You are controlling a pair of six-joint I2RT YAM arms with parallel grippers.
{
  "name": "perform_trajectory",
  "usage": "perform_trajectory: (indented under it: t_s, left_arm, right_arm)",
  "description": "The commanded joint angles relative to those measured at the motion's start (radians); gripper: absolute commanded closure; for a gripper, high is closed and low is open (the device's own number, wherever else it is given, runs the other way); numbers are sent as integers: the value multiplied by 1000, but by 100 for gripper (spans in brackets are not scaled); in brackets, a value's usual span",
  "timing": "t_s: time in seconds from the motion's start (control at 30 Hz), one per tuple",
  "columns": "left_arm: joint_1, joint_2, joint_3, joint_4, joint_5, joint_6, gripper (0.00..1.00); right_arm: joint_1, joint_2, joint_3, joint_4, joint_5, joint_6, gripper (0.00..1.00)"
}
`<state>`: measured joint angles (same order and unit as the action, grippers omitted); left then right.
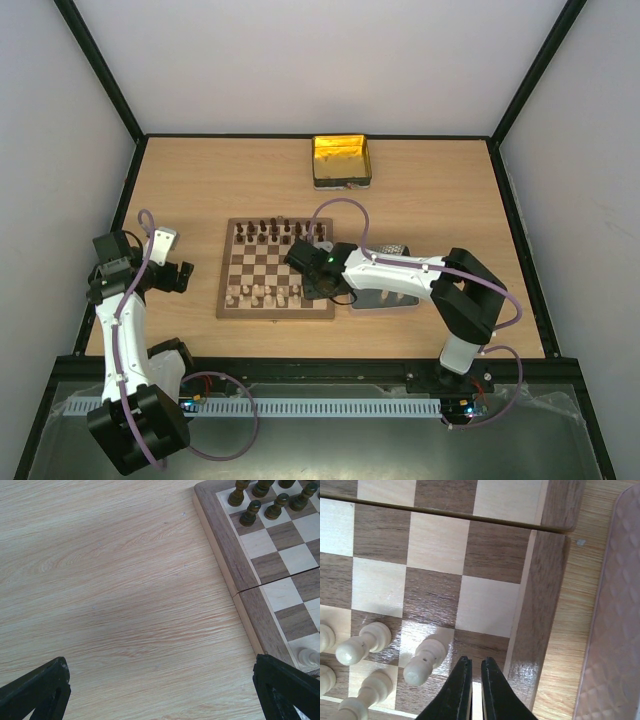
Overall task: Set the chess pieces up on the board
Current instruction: Adjust the chess piece on the chessboard.
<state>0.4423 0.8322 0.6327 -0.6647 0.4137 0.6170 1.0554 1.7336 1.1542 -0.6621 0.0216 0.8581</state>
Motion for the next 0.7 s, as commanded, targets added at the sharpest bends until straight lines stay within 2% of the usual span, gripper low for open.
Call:
perform_trajectory:
  t_s: [0.0, 0.67]
  left_arm:
    - [-4, -4, -12, -2, 5, -3, 1]
    - [-7, 4, -11, -2, 6, -2, 1]
  right_arm:
    - [5, -6, 0, 19, -19, -9, 94]
    - [6, 53, 25, 45, -54, -27, 94]
